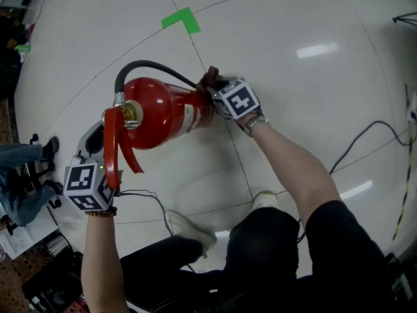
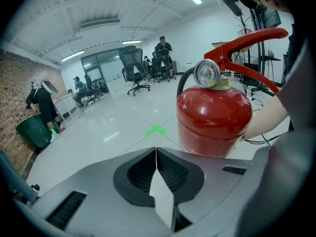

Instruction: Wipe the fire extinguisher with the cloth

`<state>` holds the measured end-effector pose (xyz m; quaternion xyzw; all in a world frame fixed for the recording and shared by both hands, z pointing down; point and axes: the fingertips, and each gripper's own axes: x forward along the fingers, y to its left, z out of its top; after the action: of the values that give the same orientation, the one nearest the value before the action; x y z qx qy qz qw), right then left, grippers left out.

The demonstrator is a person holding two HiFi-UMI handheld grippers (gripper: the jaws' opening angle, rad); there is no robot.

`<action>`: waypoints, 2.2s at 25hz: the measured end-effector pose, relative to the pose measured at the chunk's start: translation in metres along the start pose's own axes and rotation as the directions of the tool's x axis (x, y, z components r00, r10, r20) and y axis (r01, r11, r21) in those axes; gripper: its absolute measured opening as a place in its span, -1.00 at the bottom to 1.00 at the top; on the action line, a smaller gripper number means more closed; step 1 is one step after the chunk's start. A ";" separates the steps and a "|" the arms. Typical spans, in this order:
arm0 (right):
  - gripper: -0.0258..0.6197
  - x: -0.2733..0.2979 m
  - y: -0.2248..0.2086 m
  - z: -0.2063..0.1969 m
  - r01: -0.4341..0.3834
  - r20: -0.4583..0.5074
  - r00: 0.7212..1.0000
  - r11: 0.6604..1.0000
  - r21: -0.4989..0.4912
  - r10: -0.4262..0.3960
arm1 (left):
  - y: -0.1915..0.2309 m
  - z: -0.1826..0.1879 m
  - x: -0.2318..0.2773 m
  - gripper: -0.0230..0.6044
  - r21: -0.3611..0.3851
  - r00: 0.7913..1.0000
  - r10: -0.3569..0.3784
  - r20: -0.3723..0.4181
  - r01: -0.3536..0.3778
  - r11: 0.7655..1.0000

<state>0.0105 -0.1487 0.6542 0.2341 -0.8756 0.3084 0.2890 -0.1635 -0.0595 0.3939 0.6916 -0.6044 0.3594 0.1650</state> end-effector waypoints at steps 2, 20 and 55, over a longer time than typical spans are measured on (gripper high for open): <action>-0.66 -0.002 -0.003 -0.003 0.005 -0.009 1.000 1.000 0.003 -0.005 | 0.001 -0.001 -0.003 -0.92 -0.005 1.000 0.012 -0.003 -0.012 1.000; -0.66 -0.129 0.027 0.073 -0.090 0.241 0.966 0.996 -0.021 0.092 | -0.002 0.003 -0.018 -0.92 0.025 0.988 0.053 -0.146 -0.050 0.998; -0.66 -0.226 0.138 0.138 0.422 0.348 0.837 0.903 0.082 -0.422 | -0.002 -0.011 0.047 -0.91 0.380 0.871 -0.435 -0.228 0.491 0.784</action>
<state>0.0436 -0.0930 0.3627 0.4734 -0.8399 0.1901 0.1855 -0.1639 -0.0855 0.4348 0.8131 -0.3109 0.4742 0.1316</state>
